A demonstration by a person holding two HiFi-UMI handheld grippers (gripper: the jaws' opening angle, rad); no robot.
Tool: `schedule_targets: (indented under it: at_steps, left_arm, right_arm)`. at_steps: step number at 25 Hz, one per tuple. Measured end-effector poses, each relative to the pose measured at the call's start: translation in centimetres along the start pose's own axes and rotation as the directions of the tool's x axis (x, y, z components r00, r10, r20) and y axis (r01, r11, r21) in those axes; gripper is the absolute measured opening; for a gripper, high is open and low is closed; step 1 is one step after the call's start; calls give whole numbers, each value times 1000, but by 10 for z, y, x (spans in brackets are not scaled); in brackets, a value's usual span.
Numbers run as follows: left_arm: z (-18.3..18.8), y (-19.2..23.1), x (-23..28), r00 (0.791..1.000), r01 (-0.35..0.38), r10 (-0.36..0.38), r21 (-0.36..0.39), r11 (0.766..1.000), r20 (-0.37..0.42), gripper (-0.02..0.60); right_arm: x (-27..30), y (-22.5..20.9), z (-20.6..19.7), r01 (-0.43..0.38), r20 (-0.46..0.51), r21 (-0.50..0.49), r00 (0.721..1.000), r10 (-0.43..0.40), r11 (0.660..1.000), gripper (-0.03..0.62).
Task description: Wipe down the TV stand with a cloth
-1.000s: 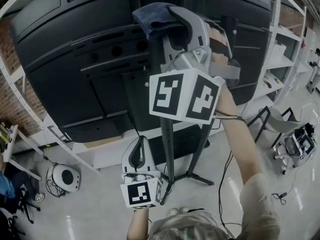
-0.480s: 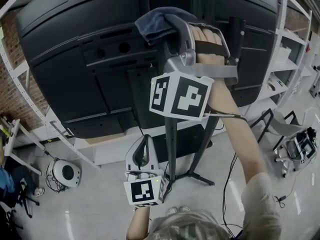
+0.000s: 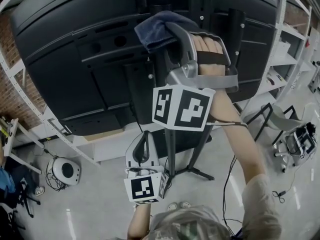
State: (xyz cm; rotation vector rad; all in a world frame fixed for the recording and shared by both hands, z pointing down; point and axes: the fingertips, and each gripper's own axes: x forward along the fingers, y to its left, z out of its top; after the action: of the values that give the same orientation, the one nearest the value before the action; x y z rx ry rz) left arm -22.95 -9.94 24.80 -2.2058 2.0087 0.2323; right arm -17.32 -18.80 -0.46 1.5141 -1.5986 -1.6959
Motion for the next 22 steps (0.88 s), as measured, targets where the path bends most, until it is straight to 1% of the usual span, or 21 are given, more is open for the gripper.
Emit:
schedule_targets:
  at_steps: [5,8,14,18,22]
  left_arm:
    - [-8,4,-1,1000,-10,10,-8,1000,-17,15]
    - [-12,4,-1,1000,-9,9,-9,1000,-26,15]
    - [-20,4,-3,999,-16,15,-16,1000,-48,15]
    - [-23,2,-3,998,-17,16,-19,1000,-55,15]
    - [-24,1,-4,998,-20,19,-20,1000,-57,15]
  right_arm:
    - [-10,24,-4,-66,0,0,998,66,998,57]
    - [-16,38,-7,-77,-7,-22,997,77,997,57]
    - [-32,64,-11,-142,-4,-3,990,142,990,57]
    - [-36,69,-14,-137,-5,2,991,137,991,57]
    - [-41,73,-16,-126,-5,28,992,126,992,57]
